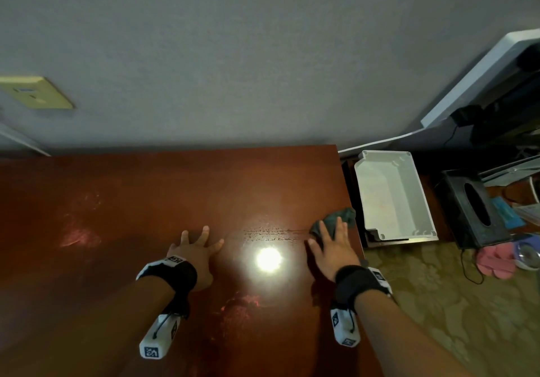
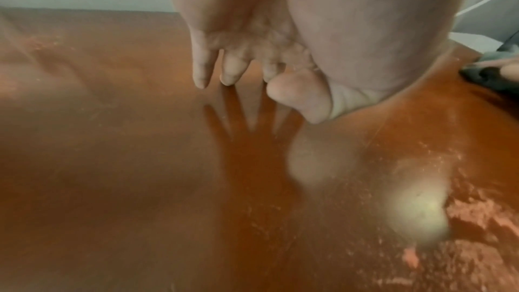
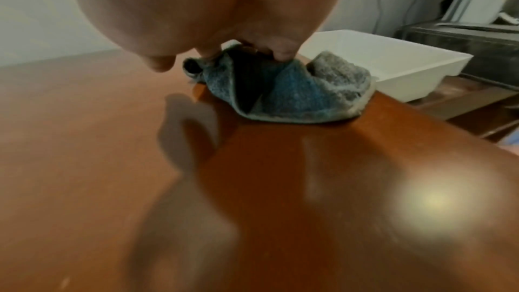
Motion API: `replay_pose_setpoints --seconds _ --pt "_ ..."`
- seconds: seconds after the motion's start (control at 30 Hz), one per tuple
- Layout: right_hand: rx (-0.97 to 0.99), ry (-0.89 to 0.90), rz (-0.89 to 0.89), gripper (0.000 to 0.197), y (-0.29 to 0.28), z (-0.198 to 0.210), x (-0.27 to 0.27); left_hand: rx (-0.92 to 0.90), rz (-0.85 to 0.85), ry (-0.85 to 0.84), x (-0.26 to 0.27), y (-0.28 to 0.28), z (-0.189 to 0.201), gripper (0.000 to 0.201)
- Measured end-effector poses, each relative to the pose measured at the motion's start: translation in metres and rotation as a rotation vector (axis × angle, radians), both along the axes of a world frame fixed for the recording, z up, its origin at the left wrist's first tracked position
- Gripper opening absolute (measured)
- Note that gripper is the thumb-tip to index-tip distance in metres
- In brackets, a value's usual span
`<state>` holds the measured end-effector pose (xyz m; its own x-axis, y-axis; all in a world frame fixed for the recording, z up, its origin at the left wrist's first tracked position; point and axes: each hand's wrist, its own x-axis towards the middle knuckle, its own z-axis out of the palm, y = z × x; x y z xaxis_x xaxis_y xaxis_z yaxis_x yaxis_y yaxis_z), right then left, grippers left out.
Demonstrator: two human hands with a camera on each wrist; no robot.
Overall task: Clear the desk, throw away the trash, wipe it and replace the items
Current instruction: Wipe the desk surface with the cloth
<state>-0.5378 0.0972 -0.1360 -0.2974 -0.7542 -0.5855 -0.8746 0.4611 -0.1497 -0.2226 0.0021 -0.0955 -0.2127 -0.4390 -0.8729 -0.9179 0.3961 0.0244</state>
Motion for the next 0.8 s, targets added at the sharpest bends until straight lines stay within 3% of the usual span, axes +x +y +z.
replay_pose_setpoints --seconds 0.17,0.5,0.63,0.8 --pt "-0.077 -0.058 -0.097 0.068 -0.019 -0.003 0.028 -0.017 -0.023 -0.025 -0.001 0.005 0.001 0.097" --pt "-0.107 -0.197 0.472 0.057 -0.088 0.0 0.157 -0.03 -0.034 -0.055 -0.002 0.003 -0.004 0.097" --pt "-0.09 -0.2 0.5 0.054 -0.089 -0.004 0.14 -0.018 -0.036 -0.043 -0.005 -0.002 0.002 0.092" --pt "-0.157 -0.076 0.294 0.057 -0.076 -0.014 0.046 -0.014 -0.036 -0.028 -0.004 -0.001 0.005 0.095"
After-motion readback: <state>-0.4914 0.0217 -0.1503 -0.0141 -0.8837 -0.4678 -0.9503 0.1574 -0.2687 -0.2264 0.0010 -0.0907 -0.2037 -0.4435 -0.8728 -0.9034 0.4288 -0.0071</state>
